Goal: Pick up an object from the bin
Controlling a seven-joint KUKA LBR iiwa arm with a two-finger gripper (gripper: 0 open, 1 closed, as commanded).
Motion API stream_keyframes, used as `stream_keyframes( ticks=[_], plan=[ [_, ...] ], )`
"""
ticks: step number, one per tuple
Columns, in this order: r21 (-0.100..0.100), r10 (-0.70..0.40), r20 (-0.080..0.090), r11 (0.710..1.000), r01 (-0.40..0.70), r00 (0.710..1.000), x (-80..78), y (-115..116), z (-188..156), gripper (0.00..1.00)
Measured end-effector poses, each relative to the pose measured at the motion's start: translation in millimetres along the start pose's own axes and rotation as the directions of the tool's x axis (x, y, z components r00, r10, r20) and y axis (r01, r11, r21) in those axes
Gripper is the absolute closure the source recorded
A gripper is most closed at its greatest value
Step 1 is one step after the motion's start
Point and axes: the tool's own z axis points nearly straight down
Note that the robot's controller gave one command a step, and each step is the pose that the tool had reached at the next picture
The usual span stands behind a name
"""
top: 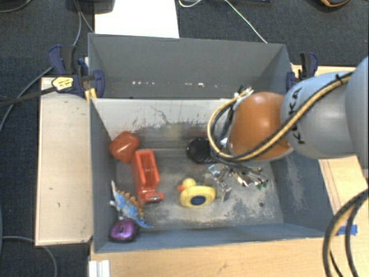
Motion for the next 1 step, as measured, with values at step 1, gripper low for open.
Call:
stream_keyframes(
  ticks=[1],
  plan=[
    [-0.001, -0.012, -0.003, 1.0, 0.012, 1.0, 0.7, 4.9, 0.1, 0.0]
  ],
)
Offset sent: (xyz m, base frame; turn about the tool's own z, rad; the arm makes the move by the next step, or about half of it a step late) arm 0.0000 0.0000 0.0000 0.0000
